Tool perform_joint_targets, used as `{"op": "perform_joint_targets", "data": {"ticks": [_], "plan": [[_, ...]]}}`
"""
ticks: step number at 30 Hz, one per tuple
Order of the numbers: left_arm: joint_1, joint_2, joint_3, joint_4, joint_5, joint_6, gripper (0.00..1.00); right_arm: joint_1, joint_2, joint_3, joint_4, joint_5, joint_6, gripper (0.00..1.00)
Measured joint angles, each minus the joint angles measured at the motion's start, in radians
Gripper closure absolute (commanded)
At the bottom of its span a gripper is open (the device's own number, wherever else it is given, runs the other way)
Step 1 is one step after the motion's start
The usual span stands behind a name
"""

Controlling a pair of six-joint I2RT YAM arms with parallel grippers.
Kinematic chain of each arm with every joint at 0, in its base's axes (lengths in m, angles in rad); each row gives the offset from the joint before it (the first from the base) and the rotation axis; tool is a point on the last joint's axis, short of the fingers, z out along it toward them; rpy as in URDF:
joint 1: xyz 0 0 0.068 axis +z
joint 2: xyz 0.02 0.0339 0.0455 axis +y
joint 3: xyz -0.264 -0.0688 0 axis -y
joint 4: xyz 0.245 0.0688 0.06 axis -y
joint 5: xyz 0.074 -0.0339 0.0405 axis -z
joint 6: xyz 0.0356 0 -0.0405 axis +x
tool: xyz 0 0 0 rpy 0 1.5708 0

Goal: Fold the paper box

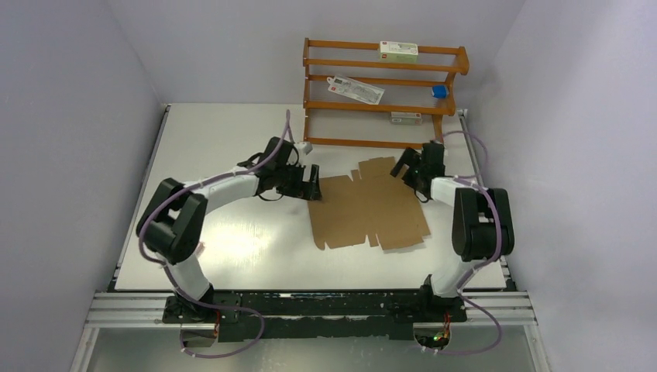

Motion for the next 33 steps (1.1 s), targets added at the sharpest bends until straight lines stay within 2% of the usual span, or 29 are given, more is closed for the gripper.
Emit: {"op": "perform_joint_targets", "data": {"ticks": [12,17,22,27,33], "plan": [[0.134,-0.278,-0.116,-0.042,-0.017,0.005,0.02,0.301,0.304,0.362,-0.003,-0.176,-0.125,0.02],[0.19,-0.355,-0.159,-0.077,-0.027,0.018,0.01,0.402,0.383,0.48,-0.026,-0.266,-0.164,0.03],[0.252,-0.368,-0.192,-0.084,-0.007,0.019,0.02,0.467,0.401,0.558,-0.071,-0.33,-0.201,0.01],[0.285,-0.314,-0.166,-0.097,0.06,0.022,0.02,0.449,0.308,0.497,-0.096,-0.317,-0.215,0.0],[0.285,-0.144,0.002,-0.129,0.135,0.048,0.01,0.238,0.023,0.264,-0.101,-0.258,-0.181,0.0]]}}
